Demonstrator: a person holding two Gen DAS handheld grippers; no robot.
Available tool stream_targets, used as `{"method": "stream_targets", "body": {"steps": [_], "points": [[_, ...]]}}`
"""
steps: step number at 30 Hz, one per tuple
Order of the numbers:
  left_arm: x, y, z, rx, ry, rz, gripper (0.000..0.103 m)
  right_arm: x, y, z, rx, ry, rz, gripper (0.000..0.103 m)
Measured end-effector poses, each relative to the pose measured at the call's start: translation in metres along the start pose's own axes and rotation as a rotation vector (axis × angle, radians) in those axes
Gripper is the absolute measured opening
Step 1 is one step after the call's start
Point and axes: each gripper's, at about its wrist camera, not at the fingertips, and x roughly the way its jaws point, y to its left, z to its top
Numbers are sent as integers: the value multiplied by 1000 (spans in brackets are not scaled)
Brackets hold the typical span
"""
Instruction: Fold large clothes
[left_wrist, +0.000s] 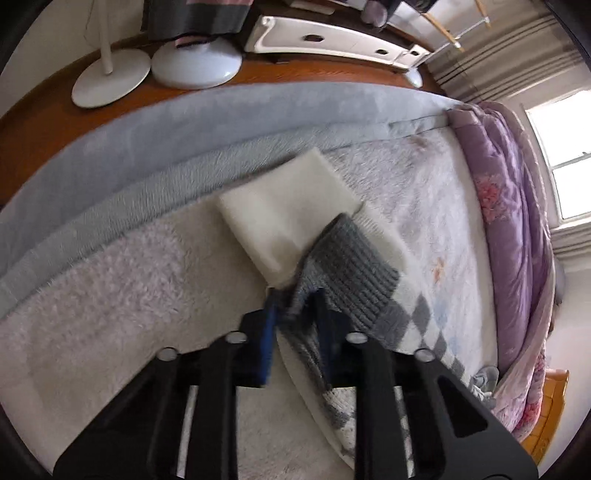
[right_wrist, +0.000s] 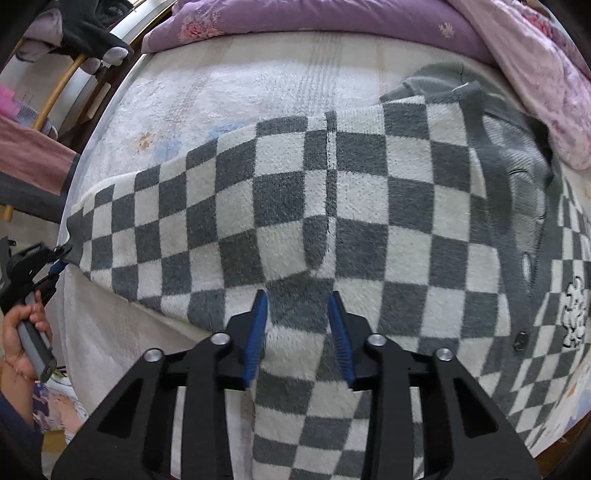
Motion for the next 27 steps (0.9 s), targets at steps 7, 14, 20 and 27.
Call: {"method": "stream_targets", "body": {"steps": [7, 14, 20, 27], "points": [[-38, -18, -5, 37, -40, -147, 9, 35, -8, 16, 41, 32, 119, 5], [-6, -18, -21, 6, 14, -140, 10, 70, -9, 22, 73, 87, 196, 5], [21, -13, -24, 11, 23, -32, 26, 86, -24, 21, 126, 93, 250, 4], [-40, -68, -44, 188, -124, -61, 9, 109, -35, 22, 115, 126, 254, 0]]}}
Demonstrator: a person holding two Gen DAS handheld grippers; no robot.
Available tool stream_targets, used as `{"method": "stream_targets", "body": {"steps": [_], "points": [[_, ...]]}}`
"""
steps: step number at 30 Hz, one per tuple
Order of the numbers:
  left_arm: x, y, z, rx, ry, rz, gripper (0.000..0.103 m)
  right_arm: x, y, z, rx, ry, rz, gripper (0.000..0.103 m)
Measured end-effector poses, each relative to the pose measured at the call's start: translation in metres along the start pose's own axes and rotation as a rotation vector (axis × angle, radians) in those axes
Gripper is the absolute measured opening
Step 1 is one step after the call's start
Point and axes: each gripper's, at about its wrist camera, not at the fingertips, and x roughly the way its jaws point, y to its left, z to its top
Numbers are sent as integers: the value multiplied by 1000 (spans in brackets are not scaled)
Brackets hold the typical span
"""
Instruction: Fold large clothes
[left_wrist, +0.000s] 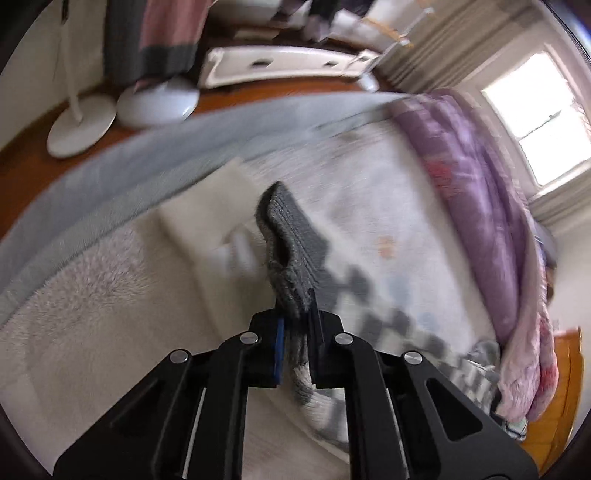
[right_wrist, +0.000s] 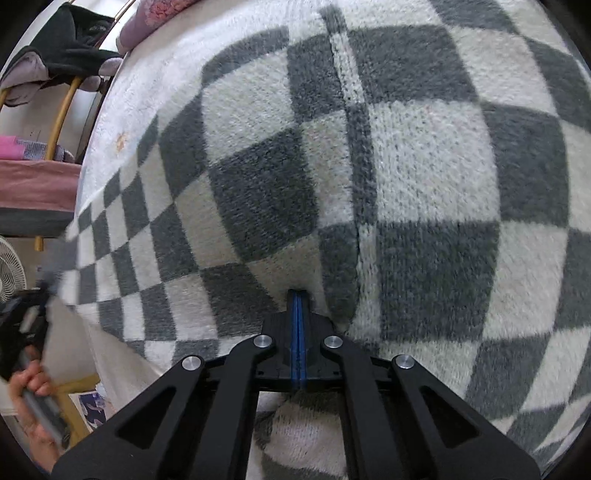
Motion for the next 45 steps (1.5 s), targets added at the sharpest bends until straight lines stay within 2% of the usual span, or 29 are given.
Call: {"method": "stream_targets", "body": {"steps": [2, 4, 7, 10, 11, 15, 17, 19, 22, 24, 25, 29, 33, 34, 35, 36, 37, 42, 45], "points": [[-23, -31, -2, 58, -38, -45, 9, -1, -4, 2, 16, 15, 29, 0], [-55, -73, -13, 144, -78, -106, 9, -12, -13, 2, 34, 16, 102, 0], [-89, -142, -40, 271, -117, -192, 9, -60, -41, -10, 28, -57, 200, 2], [-104, -214, -82, 375, -118, -281, 9, -105, -81, -25, 32, -115, 226, 2], [-101, -242, -101, 391, -93, -324, 9, -122, -104, -32, 41, -132, 210, 2], [-73, -327, -172, 445, -9, -409, 9, -184, -203, -61, 92, -197, 120, 2], [-48, -375, -220, 483, 50, -448, 9, -212, -255, -76, 135, -224, 81, 4], [-22, -414, -265, 546, 104, -432, 9, -241, -313, -94, 190, -257, 22, 4], [20, -458, -330, 610, 184, -395, 9, -278, -381, -119, 272, -297, -36, 5], [49, -476, -365, 651, 233, -346, 9, -301, -428, -136, 337, -333, -87, 5], [70, -482, -382, 662, 285, -312, 9, -311, -445, -144, 368, -350, -110, 5], [112, -482, -430, 711, 366, -203, 9, -352, -523, -178, 510, -434, -190, 5], [126, -476, -456, 774, 387, -119, 11, -375, -588, -200, 651, -514, -172, 7], [128, -476, -461, 783, 389, -103, 18, -382, -598, -203, 677, -532, -164, 11], [129, -476, -462, 784, 402, -101, 26, -386, -616, -209, 727, -560, -147, 15], [130, -479, -464, 784, 417, -102, 31, -388, -626, -213, 767, -577, -126, 25], [130, -481, -476, 787, 415, -107, 38, -389, -636, -216, 815, -605, -94, 30], [117, -514, -508, 860, 449, -201, 42, -401, -691, -226, 994, -717, 49, 38], [120, -529, -538, 923, 477, -215, 42, -398, -716, -223, 1078, -743, 113, 38]]}}
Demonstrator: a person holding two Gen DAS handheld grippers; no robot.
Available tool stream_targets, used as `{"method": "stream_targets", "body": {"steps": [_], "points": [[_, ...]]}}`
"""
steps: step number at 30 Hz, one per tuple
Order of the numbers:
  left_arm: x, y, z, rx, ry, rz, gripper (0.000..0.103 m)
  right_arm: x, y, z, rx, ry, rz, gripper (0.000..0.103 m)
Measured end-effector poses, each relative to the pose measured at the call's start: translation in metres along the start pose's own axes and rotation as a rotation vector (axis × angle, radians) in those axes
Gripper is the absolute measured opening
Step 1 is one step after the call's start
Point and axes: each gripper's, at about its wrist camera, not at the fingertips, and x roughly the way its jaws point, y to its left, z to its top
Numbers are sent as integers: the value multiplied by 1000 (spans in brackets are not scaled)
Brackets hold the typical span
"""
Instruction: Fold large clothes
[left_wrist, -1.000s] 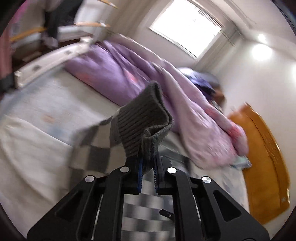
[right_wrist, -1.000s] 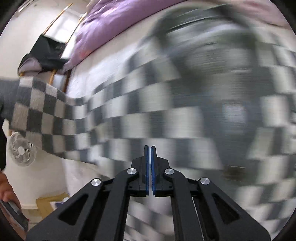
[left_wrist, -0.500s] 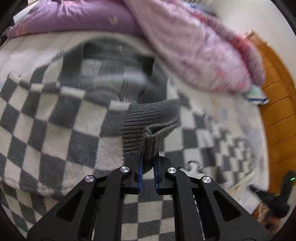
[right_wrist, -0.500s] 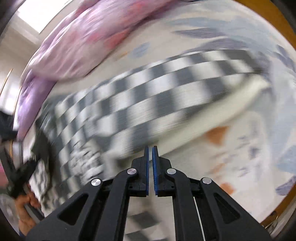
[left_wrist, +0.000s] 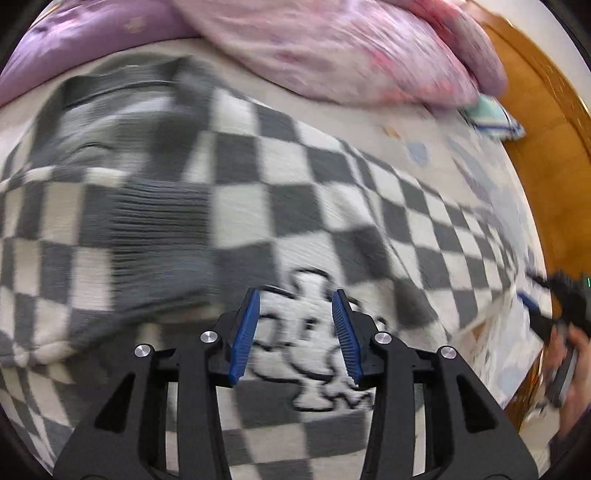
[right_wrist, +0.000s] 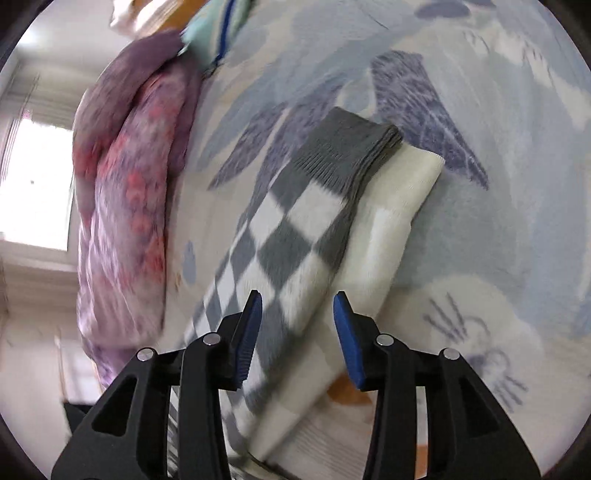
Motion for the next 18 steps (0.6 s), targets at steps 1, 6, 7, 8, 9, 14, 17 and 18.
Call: {"method": "stream_targets", "body": {"steps": [1, 6, 7, 8, 9, 14, 17, 18], "points": [[5, -8, -1, 16, 3, -14, 42, 1, 0, 5, 12, -6, 3, 39], [31, -34, -4, 67, 46, -31, 42, 25, -5, 29, 43, 4, -49, 42], [41, -37, -5, 74, 80, -30, 42, 30, -7, 32, 45, 6, -59, 42], [50, -38, -5, 75, 100, -14, 42, 31, -9, 33, 41, 4, -55, 36], [56, -41, -5, 81, 105, -9, 42, 31, -9, 34, 21, -14, -62, 17], [71, -42, 1, 94, 131, -2, 43, 4, 25, 19, -173, -132, -112, 10], [65, -38, 6, 82, 135, -43, 45, -19, 70, -3, -327, -212, -109, 10], [59, -34, 7, 68, 126, -66, 46, -28, 90, -14, -380, -231, -89, 10]]}}
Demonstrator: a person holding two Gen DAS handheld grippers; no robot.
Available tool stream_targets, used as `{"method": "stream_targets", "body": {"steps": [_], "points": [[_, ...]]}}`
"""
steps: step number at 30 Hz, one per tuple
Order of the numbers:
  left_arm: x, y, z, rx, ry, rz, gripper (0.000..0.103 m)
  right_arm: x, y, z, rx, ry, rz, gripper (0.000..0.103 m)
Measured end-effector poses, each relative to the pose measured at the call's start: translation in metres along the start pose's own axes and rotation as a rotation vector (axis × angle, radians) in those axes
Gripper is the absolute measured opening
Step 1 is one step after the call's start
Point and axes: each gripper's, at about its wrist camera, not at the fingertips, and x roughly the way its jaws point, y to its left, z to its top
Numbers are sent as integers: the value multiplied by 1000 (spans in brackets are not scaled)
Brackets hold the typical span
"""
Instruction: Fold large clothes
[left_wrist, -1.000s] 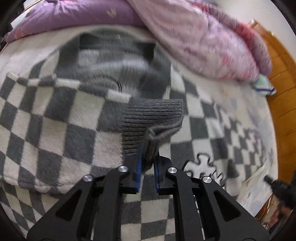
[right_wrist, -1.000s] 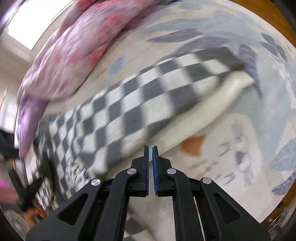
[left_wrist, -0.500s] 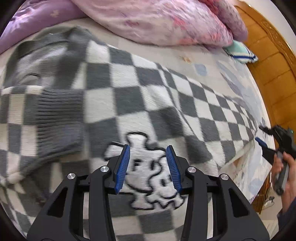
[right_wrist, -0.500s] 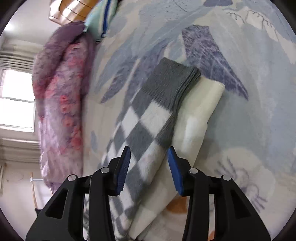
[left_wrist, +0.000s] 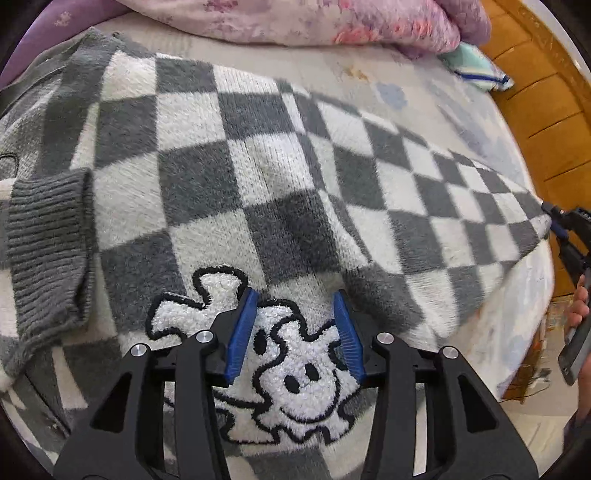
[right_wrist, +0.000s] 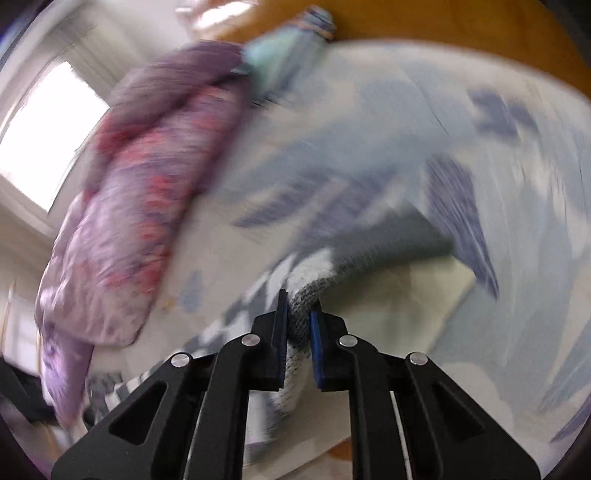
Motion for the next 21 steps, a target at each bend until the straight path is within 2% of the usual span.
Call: {"method": "stream_targets", "body": {"steps": [1, 2, 5, 8, 11, 15, 17, 18, 21], "points": [[-9, 5, 0, -21, -14, -26, 49, -7, 15, -2, -29, -14, 23, 10], [-18, 11, 0, -44, -27, -44, 57, -18, 39, -5, -79, -34, 52, 10], [-61, 40, -3, -118, -103, -92, 60, -40, 113, -24, -212, -66, 121, 10], [-105, 81, -10, -178, -176, -75, 62, -58, 189, -61, -349, -68, 196, 10], [-152, 143, -26, -265, -251, -10, 64, -70, 262, -112, -486, -44, 267, 10], [-207, 238, -57, -397, -306, 89, 64, -76, 351, -209, -646, 25, 369, 10], [-232, 283, -76, -446, -322, 151, 64, -68, 377, -256, -664, 104, 432, 10], [-238, 296, -82, -455, -323, 171, 64, -61, 391, -292, -687, 145, 452, 10], [-261, 340, -114, -510, -328, 223, 64, -38, 414, -373, -780, 264, 434, 10]]}}
